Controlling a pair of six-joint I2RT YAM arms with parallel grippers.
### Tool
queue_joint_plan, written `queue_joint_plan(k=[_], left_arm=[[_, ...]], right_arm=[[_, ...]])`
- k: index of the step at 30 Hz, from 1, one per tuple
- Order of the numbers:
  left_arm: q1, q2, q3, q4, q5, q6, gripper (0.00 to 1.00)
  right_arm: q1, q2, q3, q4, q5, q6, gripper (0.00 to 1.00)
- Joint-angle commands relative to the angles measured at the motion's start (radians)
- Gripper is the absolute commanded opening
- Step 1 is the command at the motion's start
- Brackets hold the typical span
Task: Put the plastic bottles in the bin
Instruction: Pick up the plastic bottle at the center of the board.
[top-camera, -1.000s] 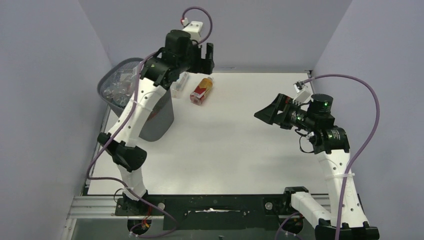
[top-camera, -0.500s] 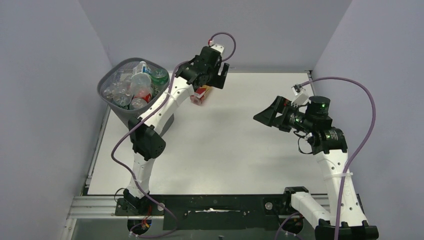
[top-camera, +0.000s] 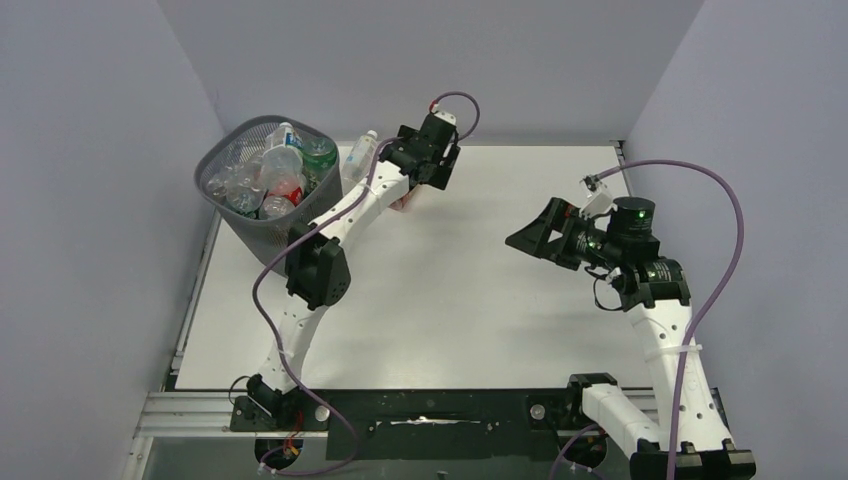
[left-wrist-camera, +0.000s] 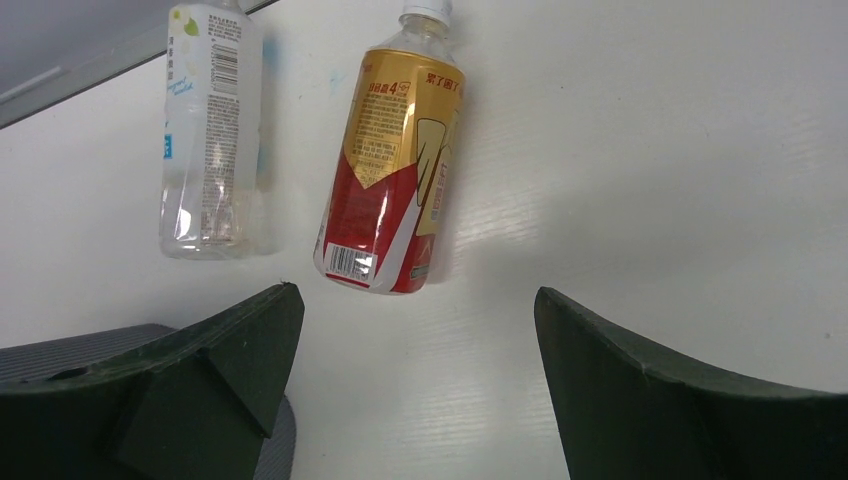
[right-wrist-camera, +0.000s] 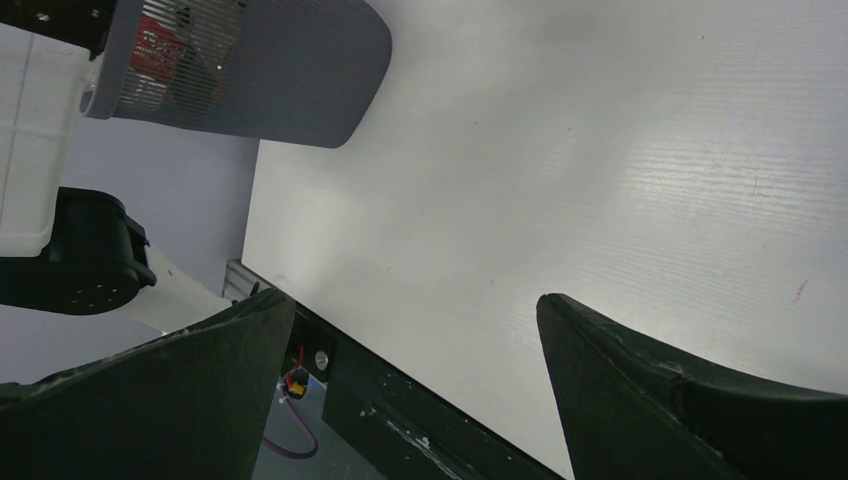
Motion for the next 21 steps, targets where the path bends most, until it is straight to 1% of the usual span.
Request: queue_joint_plan(k=[1, 7, 11, 14, 21], left_arm=[[-0.002, 0.036, 0.035, 0.12, -0.06, 0.041, 0.87], [-0.002, 0.066, -0.01, 0.227, -0.122, 0.087, 0.89], [0.004, 0.115, -0.012, 0.285, -0.168, 0.123, 0.92], [0.011, 0.163, 0.014, 0.288, -0.189, 0.13, 0.94], [0.039, 0.239, 0.05, 0.288, -0.174, 0.127, 0.98]], right_arm=[[-0.003, -0.033, 0.002, 0.015, -0.024, 0.0, 0.98], [-0.004, -0.049, -0.008, 0.009, -0.025, 0.005, 0.98], [-0.004, -0.057, -0.021, 0.014, -0.03, 0.012, 0.98], [-0.004, -0.063, -0.028, 0.012, -0.031, 0.015, 0.98], [-0.003, -0.07, -0.062, 0.023, -0.037, 0.023, 0.98]])
